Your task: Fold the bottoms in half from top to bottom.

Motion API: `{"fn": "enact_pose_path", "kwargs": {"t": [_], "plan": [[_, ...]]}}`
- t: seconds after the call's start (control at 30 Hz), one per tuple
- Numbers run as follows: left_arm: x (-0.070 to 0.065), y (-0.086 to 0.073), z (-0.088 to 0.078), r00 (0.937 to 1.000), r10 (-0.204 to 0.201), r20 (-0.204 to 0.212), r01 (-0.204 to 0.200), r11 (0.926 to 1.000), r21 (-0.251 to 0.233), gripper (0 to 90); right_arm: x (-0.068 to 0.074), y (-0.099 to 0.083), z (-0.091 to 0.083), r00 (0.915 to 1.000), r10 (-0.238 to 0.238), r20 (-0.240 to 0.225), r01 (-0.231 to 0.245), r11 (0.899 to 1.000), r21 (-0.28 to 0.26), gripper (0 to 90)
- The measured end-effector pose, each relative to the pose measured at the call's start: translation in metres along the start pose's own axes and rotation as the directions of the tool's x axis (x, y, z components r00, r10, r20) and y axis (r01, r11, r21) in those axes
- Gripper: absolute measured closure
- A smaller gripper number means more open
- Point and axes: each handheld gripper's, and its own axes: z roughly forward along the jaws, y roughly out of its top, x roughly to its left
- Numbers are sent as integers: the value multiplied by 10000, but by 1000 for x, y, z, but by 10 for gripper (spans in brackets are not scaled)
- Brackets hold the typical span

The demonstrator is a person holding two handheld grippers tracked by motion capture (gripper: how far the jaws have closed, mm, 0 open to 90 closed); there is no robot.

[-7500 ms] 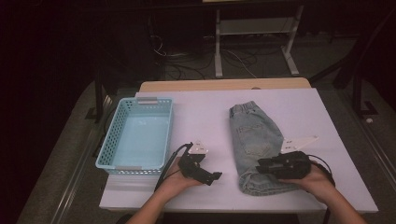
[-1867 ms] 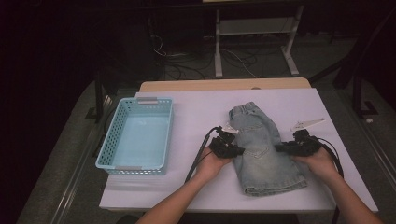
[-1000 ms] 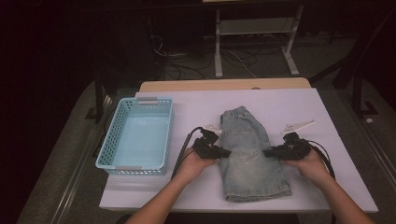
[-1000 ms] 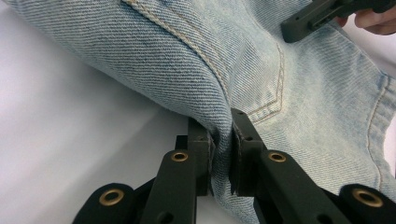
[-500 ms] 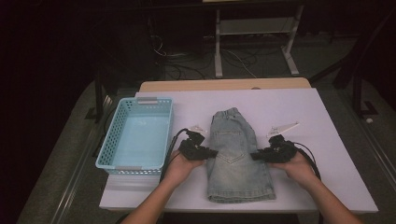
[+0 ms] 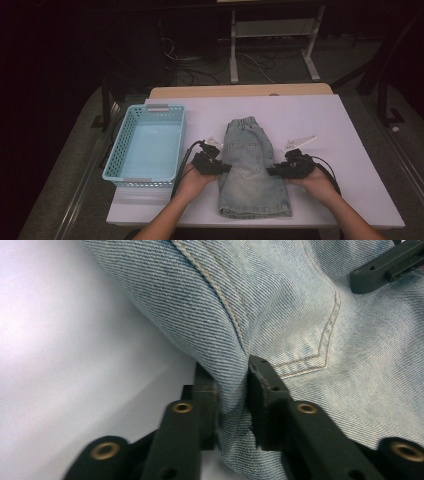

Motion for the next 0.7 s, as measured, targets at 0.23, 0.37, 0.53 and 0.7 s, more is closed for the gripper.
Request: {"fn": "enact_pose_path", "kwargs": {"t": [0.23, 0.37, 0.53, 0.7], "plan": [[1, -1, -2, 10000, 15, 43, -14, 9996, -287, 495, -4, -1, -2, 10000, 21, -36, -21, 9999, -129, 639], [0, 1, -7, 10000, 68, 18, -66, 9974, -714, 360, -6, -2, -7, 9999, 56, 90, -53, 9994, -350, 492], [-3, 3, -8, 9998, 188, 104, -176, 9947, -1014, 192, -11, -1, -16, 9998, 71, 192, -54, 9962, -870, 364], [-3, 8, -14, 9996, 292, -27, -293, 9889, -1459, 97, -16, 2, -24, 9994, 237, 249, -200, 9901, -1388, 286]]}}
